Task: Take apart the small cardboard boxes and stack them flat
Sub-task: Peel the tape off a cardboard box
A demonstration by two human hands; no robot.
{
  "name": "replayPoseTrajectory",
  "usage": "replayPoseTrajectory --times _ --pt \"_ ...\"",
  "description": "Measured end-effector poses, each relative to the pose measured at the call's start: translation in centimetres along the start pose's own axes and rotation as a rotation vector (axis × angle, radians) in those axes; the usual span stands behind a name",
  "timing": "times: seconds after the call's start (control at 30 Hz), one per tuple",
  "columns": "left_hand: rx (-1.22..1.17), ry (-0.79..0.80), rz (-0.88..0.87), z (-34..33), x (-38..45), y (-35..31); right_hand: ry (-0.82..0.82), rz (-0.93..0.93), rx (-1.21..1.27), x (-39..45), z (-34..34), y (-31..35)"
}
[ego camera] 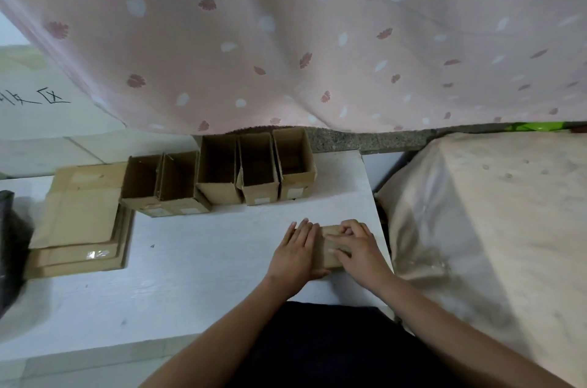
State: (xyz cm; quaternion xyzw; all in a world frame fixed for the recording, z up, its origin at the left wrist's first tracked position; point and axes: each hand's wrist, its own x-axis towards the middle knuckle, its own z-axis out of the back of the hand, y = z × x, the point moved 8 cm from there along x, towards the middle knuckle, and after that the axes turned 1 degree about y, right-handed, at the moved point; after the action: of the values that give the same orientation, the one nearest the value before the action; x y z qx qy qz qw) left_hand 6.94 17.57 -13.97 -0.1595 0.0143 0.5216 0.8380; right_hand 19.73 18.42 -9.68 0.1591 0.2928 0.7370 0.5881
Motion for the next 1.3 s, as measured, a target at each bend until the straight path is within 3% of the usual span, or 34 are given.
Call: replayPoseTrajectory --times 0.17,0.4,0.63,0.9,1.07,1.3 --pt "0.000 0.009 0.018 0.1 -0.2 -0.1 0.002 0.000 0.018 -0.5 -0.3 -0.3" --pt "-0.030 0.027 0.079 0.1 -0.3 0.1 -0.188 -0.181 0.088 -1.2 1.0 -2.0" --pt "-0.037 0.037 0.073 0.0 -0.3 -0.2 -0.040 -0.300 -0.034 -0.2 -0.8 -1.3" --pt "-0.040 0.034 0.079 0.2 -0.4 0.0 -0.162 -0.309 0.136 -0.6 0.6 -2.1" --pt "-0.036 0.045 0.078 0.0 -0.3 -0.1 -0.174 -0.320 0.087 -0.9 1.7 -2.1" --pt "-0.015 0.057 0.079 -0.2 -0.3 -0.2 -0.097 -0.294 -0.169 -0.7 1.7 -0.8"
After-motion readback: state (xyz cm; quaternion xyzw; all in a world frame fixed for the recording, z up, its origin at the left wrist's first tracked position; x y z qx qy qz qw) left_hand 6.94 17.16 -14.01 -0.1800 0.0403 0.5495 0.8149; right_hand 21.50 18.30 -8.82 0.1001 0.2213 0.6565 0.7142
